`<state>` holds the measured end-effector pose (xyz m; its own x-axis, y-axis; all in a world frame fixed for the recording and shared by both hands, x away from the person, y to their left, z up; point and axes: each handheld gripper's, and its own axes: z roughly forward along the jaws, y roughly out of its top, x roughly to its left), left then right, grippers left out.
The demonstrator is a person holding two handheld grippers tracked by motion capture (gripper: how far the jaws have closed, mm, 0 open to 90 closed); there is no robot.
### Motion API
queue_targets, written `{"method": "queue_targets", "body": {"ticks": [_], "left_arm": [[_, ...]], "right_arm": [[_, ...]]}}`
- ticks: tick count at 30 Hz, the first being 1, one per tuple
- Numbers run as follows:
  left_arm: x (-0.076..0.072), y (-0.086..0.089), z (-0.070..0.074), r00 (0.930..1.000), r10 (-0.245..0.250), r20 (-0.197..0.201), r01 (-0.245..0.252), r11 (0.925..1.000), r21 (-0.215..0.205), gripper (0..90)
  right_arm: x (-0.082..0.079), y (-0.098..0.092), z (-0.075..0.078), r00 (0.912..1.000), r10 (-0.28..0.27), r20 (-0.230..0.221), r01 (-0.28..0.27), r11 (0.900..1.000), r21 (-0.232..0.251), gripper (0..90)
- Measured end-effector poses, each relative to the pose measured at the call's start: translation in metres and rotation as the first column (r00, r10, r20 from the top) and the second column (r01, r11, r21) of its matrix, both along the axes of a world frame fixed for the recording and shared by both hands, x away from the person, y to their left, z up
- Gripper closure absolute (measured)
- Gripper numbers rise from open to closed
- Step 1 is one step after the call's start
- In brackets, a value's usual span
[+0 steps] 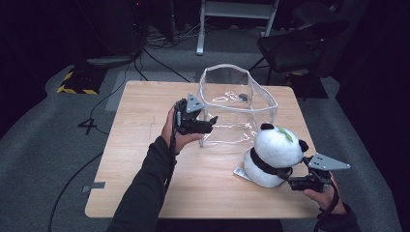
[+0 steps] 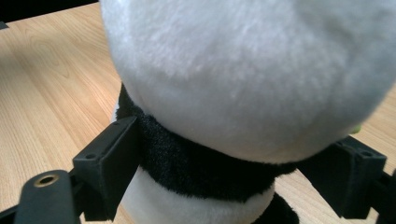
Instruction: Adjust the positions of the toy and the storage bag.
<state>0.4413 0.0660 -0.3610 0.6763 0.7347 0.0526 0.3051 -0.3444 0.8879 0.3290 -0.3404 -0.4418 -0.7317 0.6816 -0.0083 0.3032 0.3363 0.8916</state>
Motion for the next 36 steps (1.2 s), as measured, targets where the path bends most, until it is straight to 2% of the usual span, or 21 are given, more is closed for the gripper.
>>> {"method": "queue_targets", "body": {"ticks": [2, 3, 4, 5, 8, 11, 15, 22, 26, 33, 36], "left_arm": [[0.002, -0.004, -0.001, 1.0000, 0.005, 0.003, -0.005, 0.9998, 0.017, 22.7], [0.002, -0.004, -0.001, 1.0000, 0.005, 0.003, -0.005, 0.9998, 0.017, 28.9], [0.004, -0.007, -0.003, 0.9999, 0.014, -0.003, -0.014, 0.9986, 0.052, 36.8], [0.005, -0.008, -0.005, 0.9998, 0.018, -0.005, -0.018, 0.9980, 0.061, 43.0], [0.007, -0.007, -0.007, 0.9996, 0.025, -0.011, -0.024, 0.9972, 0.071, 60.4], [0.007, -0.003, -0.008, 0.9999, -0.013, -0.006, 0.013, 0.9970, 0.076, 78.4], [0.009, -0.002, -0.010, 0.9999, 0.002, -0.012, -0.001, 0.9950, 0.100, 84.1], [0.007, 0.010, -0.011, 0.9997, -0.003, -0.024, 0.005, 0.9967, 0.080, 84.8], [-0.003, 0.029, -0.011, 0.9992, -0.029, -0.027, 0.031, 0.9968, 0.073, 84.8], [-0.023, 0.064, -0.012, 0.9995, -0.025, -0.020, 0.027, 0.9965, 0.079, 84.9], [-0.033, 0.077, -0.012, 0.9990, -0.042, -0.017, 0.043, 0.9958, 0.081, 84.9]], "right_arm": [[0.000, 0.001, -0.001, 1.0000, 0.002, 0.001, -0.002, 1.000, -0.005, 15.7], [0.000, 0.001, -0.001, 1.0000, 0.002, 0.001, -0.002, 1.000, -0.005, 15.7], [0.000, 0.001, -0.001, 1.0000, 0.002, 0.003, -0.002, 1.000, -0.005, 15.7], [0.000, 0.001, -0.001, 1.0000, 0.003, 0.002, -0.003, 1.000, -0.004, 15.7], [0.001, 0.000, -0.002, 1.0000, 0.003, -0.002, -0.003, 1.000, -0.002, 15.7], [0.001, 0.001, -0.002, 1.0000, 0.003, -0.001, -0.003, 1.000, -0.005, 15.6], [0.001, 0.001, -0.002, 1.0000, 0.001, -0.001, -0.001, 1.000, -0.007, 15.6], [0.001, -0.001, -0.002, 1.0000, -0.008, 0.000, 0.008, 1.000, -0.007, 18.6], [0.000, -0.004, -0.002, 1.0000, 0.001, 0.002, -0.001, 1.000, -0.006, 19.8], [-0.001, -0.008, -0.002, 1.0000, 0.001, 0.001, -0.001, 1.000, -0.014, 21.2], [-0.001, -0.008, -0.002, 1.0000, -0.001, 0.000, 0.001, 1.000, -0.019, 23.2]]}}
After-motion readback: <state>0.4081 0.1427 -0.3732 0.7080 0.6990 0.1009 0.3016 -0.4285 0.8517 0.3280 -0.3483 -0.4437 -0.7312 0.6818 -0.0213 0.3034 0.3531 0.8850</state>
